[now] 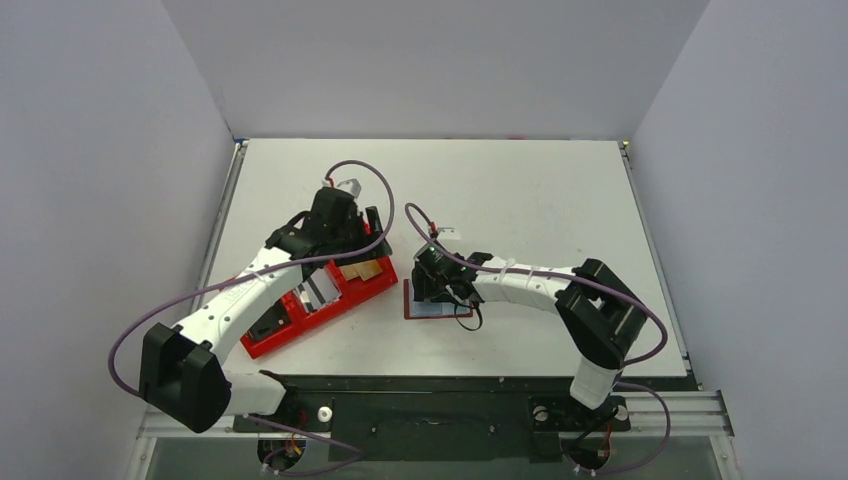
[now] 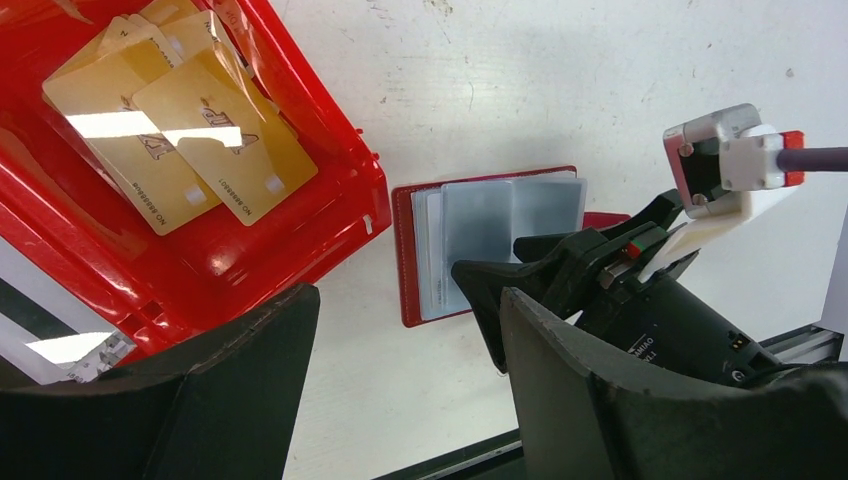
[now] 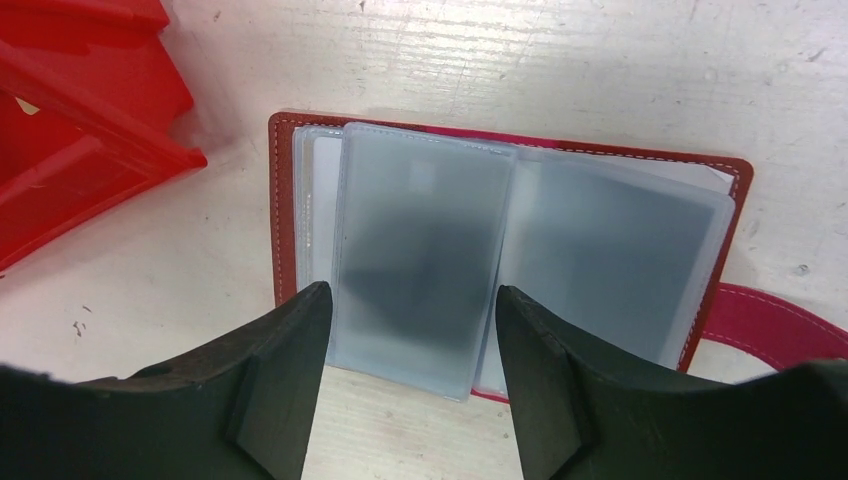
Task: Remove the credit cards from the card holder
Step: Remove the credit card from the card holder.
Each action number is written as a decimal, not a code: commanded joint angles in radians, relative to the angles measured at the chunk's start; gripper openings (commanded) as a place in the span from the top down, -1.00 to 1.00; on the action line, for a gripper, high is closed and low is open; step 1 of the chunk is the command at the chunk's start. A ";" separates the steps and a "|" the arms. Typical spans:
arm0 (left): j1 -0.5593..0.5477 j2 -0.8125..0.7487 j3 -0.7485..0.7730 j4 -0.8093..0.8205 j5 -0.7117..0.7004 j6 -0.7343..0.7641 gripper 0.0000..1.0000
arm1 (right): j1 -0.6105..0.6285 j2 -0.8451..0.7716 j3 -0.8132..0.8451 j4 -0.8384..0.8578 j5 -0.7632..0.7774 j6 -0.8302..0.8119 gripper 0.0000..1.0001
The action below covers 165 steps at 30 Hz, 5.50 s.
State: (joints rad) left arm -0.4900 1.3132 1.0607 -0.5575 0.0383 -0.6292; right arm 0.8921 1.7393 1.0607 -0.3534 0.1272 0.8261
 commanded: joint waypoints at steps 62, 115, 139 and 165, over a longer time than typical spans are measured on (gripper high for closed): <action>-0.206 0.337 -0.078 0.220 0.084 -0.103 0.22 | -0.228 0.049 -0.353 0.510 -0.426 0.035 1.00; -0.263 0.399 -0.046 0.287 0.125 -0.124 0.31 | -0.230 0.054 -0.367 0.524 -0.421 0.032 1.00; -0.267 0.412 -0.020 0.245 0.034 -0.126 1.00 | -0.234 -0.074 -0.337 0.476 -0.434 0.047 0.74; -0.329 0.492 0.131 0.242 0.039 -0.079 0.56 | -0.311 -0.441 -0.350 0.206 -0.254 0.023 0.10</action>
State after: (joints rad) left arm -0.8108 1.7725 1.1278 -0.3397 0.0757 -0.7361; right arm 0.5938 1.3502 0.7269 -0.1261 -0.1783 0.8692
